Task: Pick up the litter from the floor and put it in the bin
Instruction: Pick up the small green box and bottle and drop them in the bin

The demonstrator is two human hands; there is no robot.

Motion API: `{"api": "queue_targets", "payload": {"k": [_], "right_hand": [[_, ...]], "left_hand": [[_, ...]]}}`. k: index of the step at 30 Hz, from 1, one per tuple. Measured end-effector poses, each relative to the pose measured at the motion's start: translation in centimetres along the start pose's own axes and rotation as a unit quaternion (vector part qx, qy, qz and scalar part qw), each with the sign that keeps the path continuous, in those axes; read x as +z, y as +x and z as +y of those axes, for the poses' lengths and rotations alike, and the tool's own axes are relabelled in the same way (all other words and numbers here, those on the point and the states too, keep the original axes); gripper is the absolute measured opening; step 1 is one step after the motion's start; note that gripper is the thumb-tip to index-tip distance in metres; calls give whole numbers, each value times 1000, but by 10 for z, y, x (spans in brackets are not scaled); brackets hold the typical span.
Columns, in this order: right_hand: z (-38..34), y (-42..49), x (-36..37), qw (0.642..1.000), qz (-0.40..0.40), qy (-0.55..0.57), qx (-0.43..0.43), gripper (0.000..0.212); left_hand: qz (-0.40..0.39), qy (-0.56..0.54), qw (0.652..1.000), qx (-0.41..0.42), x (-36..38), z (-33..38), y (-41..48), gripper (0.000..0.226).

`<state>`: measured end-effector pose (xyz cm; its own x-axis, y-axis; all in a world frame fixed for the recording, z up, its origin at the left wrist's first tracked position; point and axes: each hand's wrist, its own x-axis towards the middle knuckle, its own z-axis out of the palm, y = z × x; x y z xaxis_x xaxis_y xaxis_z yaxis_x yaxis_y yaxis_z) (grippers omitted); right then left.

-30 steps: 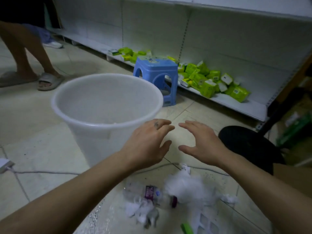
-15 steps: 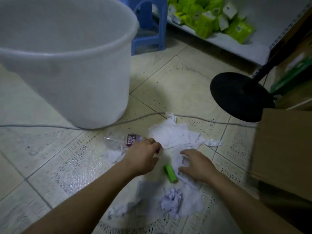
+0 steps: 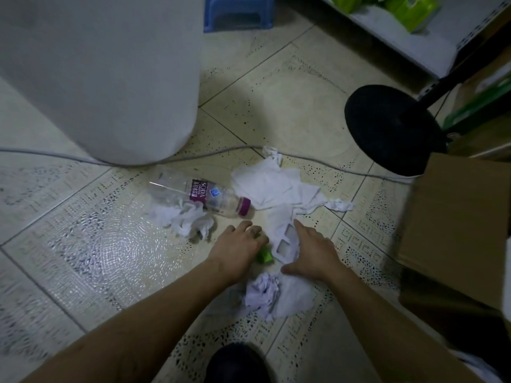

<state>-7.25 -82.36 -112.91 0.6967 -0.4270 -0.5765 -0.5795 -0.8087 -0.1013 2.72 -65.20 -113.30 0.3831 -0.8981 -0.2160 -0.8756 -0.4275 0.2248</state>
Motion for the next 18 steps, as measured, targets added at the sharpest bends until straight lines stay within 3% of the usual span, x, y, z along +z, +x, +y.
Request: {"api": "queue_targets", "payload": {"k": [4, 9, 12, 15, 18], "right_hand": [[1, 1, 0, 998, 49, 37, -1, 113], [2, -3, -14, 975, 72, 212, 6, 81], [0, -6, -30, 958, 108, 265, -1, 59], [-8, -10, -58, 939, 157, 306, -21, 53], [-25, -14, -94, 918, 202, 338, -54, 21]], "left_hand": [[8, 12, 1000, -12, 3, -8, -1, 31], [53, -72, 995, -49, -11, -25, -4, 19], [96, -157, 979, -89, -36, -32, -1, 25], [146, -220, 956, -129, -69, -38, 3, 29], [189, -247, 939, -145, -110, -46, 7, 28]]}}
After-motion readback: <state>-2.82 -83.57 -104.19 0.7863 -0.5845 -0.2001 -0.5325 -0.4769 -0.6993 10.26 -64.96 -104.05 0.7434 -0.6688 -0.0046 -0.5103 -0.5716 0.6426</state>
